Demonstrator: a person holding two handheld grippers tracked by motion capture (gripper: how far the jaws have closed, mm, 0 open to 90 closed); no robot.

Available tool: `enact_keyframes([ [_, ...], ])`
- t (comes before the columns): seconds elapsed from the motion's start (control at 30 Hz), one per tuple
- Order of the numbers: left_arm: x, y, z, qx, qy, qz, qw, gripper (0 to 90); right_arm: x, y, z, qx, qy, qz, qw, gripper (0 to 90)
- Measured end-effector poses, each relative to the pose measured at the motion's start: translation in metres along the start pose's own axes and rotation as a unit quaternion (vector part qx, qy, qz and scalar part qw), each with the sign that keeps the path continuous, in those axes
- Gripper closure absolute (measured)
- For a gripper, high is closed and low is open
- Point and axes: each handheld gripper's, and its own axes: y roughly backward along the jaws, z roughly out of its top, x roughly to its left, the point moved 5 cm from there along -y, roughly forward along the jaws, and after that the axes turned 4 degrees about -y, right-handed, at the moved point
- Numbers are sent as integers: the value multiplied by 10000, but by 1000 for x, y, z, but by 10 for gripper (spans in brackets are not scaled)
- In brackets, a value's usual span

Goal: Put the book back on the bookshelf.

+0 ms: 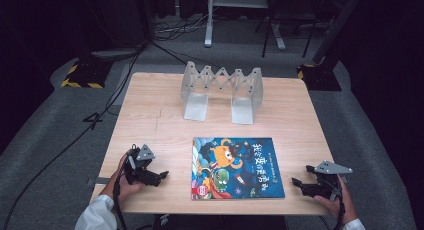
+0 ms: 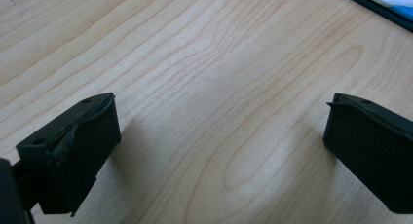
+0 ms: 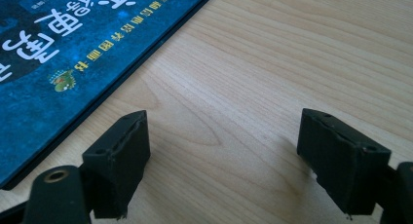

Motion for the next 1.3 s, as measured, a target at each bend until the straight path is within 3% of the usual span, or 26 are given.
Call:
enact_keyframes([
  [0.27,-5,-1,1,2,-87,-38,10000,3,1,1,-1,-25,80,43,10000,245],
  [0.43,-9,0,2,-27,-75,-106,9999,13,7,3,-1,-21,291,184,9994,300],
  [0.57,-7,-1,8,-134,-41,-135,9998,140,15,6,-2,12,462,330,9984,326],
  [0.7,-10,-11,22,-114,-273,-319,9991,165,23,8,-3,-19,484,429,9979,317],
  [0.83,-15,-19,44,-305,-427,-392,9979,166,32,12,-4,-86,487,624,9968,295],
  [1.03,-21,-32,77,-501,-692,-792,9932,164,42,14,-3,-184,480,698,9962,281],
  [1.1,-21,-35,86,-582,-797,-765,9922,159,44,13,-2,-186,484,743,9959,280],
  [1.17,-21,-41,93,-579,-770,-782,9923,159,46,13,-2,-187,522,774,9955,279],
  [1.3,-18,-48,103,-689,-873,-592,9920,173,52,11,-1,-175,605,802,9948,279],
])
